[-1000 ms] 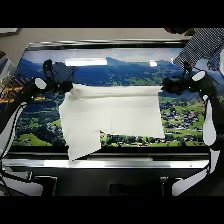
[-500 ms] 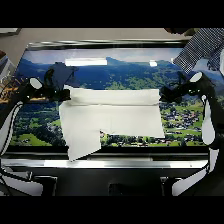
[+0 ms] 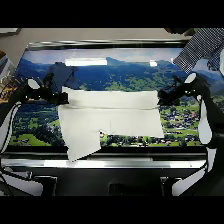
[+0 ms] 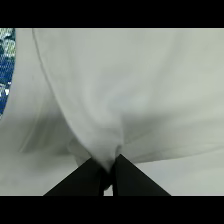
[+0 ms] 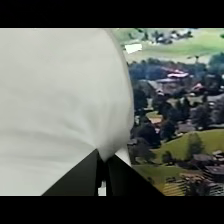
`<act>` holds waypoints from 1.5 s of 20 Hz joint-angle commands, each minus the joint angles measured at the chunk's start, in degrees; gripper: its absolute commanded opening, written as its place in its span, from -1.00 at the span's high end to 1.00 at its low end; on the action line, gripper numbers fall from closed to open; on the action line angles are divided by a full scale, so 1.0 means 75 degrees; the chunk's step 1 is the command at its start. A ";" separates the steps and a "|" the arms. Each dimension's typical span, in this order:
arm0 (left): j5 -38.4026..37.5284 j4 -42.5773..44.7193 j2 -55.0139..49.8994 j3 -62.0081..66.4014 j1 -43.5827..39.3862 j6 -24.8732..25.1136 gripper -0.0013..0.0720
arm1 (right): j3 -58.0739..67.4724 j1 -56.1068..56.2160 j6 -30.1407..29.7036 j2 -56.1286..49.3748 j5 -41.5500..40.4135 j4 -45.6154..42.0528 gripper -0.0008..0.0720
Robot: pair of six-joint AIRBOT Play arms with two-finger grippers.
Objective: Fold the clothes and pants, and hang the long-sleeved shirts on hangers.
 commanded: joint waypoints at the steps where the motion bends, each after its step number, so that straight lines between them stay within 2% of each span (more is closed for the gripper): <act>1: -0.0073 -0.0003 -0.0105 0.0003 0.0006 0.0044 0.85 | -0.0020 0.0382 0.0379 -0.0029 0.0058 -0.0991 0.86; 2: -0.0076 -0.0003 -0.0090 0.0006 0.0015 0.0029 0.42 | -0.0020 0.0402 0.0487 -0.0029 0.0111 -0.1037 0.60; 3: -0.0149 -0.0003 -0.0052 0.0017 0.0026 0.0012 -0.19 | -0.0017 0.0411 0.0629 -0.0017 0.0294 -0.1131 0.14; 4: -0.0376 -0.0003 -0.0009 0.0099 0.0061 0.0015 -0.70 | -0.0017 0.0414 0.0723 0.0015 0.0589 -0.1256 -0.28; 5: -0.0737 -0.0006 0.0041 0.0227 0.0125 0.0015 -0.75 | -0.0017 0.0411 0.0711 0.0114 0.0901 -0.1431 -0.46; 6: -0.1279 0.0000 0.0140 0.0373 0.0227 0.0055 -0.75 | -0.0020 0.0364 0.0641 0.0300 0.1067 -0.1609 -0.50; 9: -0.2602 0.0003 0.0886 0.0122 0.0629 0.0583 -0.75 | -0.0038 -0.0187 0.0318 0.1247 0.1067 -0.1207 -0.50; 13: -0.2133 -0.0119 0.3244 -0.2903 0.1399 0.0586 -0.75 | -0.1687 -0.1492 -0.0312 0.3133 0.0909 -0.0321 -0.49; 18: -0.1046 -0.1303 0.5764 -0.6691 0.1804 0.0589 -0.75 | -0.4645 -0.2014 -0.0332 0.5109 0.0396 -0.0122 -0.49; 22: -0.0364 -0.2308 0.5971 -0.7825 0.1807 0.0650 -0.75 | -0.5403 -0.2011 -0.0338 0.5528 0.0318 0.0259 -0.49; 25: 0.0082 -0.2372 0.5846 -0.8096 0.1804 0.0664 -0.74 | -0.5400 -0.2011 -0.0329 0.5543 0.0230 0.0487 -0.49; 30: 0.0198 -0.2841 0.5426 -0.8128 0.1781 0.1046 -0.71 | -0.5400 -0.2011 -0.0291 0.5543 -0.0035 0.0892 -0.49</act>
